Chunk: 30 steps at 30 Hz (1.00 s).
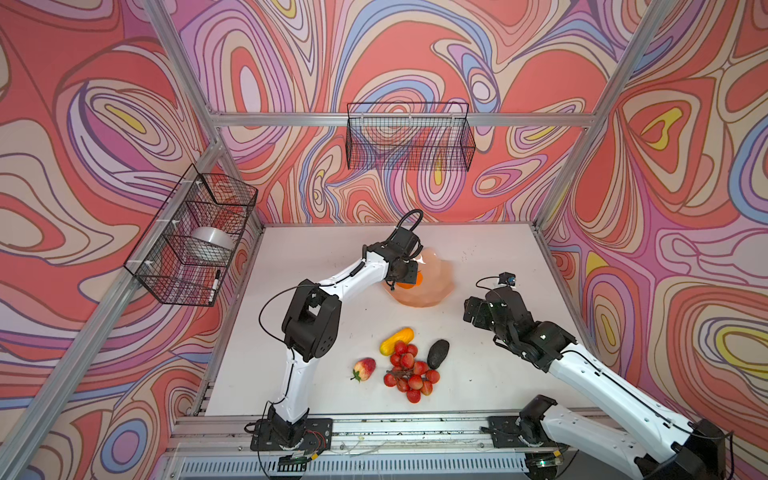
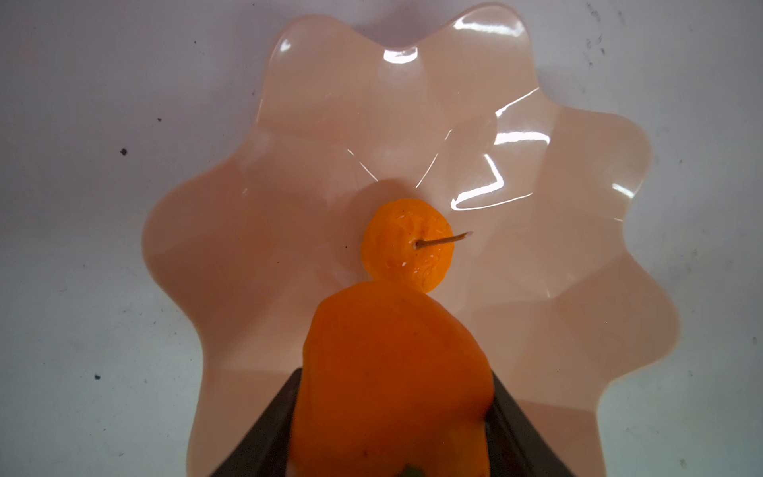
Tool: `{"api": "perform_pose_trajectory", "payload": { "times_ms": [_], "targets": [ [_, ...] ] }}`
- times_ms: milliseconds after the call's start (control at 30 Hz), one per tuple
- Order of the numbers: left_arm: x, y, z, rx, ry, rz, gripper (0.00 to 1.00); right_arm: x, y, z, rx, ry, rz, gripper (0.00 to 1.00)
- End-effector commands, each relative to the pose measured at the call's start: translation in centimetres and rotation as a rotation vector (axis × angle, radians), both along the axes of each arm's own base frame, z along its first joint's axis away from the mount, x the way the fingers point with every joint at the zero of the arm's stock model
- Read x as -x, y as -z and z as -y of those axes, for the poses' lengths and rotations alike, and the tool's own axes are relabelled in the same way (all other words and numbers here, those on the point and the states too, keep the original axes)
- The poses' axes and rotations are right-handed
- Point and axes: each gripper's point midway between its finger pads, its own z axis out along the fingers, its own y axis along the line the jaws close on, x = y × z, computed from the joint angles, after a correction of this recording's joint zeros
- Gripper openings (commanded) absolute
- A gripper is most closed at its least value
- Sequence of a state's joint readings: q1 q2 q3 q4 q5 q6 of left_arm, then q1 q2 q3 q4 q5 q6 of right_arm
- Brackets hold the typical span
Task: Place and organize the fake fruits in the fruit bowl
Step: 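Place the orange in the bowl with the left gripper and release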
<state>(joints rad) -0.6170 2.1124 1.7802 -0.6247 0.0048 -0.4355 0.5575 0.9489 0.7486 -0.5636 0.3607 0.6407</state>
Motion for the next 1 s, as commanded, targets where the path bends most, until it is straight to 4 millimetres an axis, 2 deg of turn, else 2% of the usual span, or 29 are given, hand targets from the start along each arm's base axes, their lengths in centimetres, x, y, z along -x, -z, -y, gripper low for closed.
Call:
{"api": "perform_pose_trajectory", "payload": {
  "times_ms": [0,100,167,267,333,433,567,700,833,900,967],
  "targets": [
    [0.2,0.8,-1.4,-0.053,-0.061,-0.034,0.55,0.3,0.4,0.6,0.021,0.011,-0.009,0.98],
    [0.5,1.2,-1.4,-0.045,-0.074,-0.050,0.57,0.2,0.6,0.5,0.018,0.013,-0.012,0.98],
    [0.6,1.5,-1.3,-0.038,-0.071,-0.062,0.67,0.1,0.6,0.4,0.013,0.014,-0.016,0.98],
    [0.8,1.6,-0.9,-0.027,-0.054,-0.071,0.75,0.0,0.9,0.2,0.017,0.014,-0.033,0.98],
    [0.8,1.4,-0.7,-0.019,-0.052,-0.068,0.78,-0.2,1.4,0.0,0.025,0.015,-0.054,0.97],
    [0.5,-0.1,-0.5,0.006,-0.053,-0.041,0.80,-0.4,2.7,-0.8,0.021,-0.003,-0.111,0.95],
    [0.0,-3.5,-0.7,0.044,-0.068,0.037,0.80,-0.5,4.7,-3.3,-0.058,-0.058,-0.179,0.89],
    [-0.2,-9.0,-1.9,0.110,-0.102,0.179,0.81,0.9,6.6,-6.0,-0.071,-0.095,-0.233,0.86],
    [0.7,-14.4,-5.2,0.167,-0.173,0.375,0.84,3.5,8.8,-8.7,-0.079,-0.116,-0.289,0.86],
    [1.9,-15.7,-7.4,0.180,-0.214,0.435,0.86,4.6,9.8,-9.7,-0.094,-0.108,-0.306,0.86],
    [3.1,-16.0,-9.4,0.238,-0.254,0.444,0.89,5.6,10.9,-10.5,-0.104,-0.090,-0.326,0.86]
  ]
}}
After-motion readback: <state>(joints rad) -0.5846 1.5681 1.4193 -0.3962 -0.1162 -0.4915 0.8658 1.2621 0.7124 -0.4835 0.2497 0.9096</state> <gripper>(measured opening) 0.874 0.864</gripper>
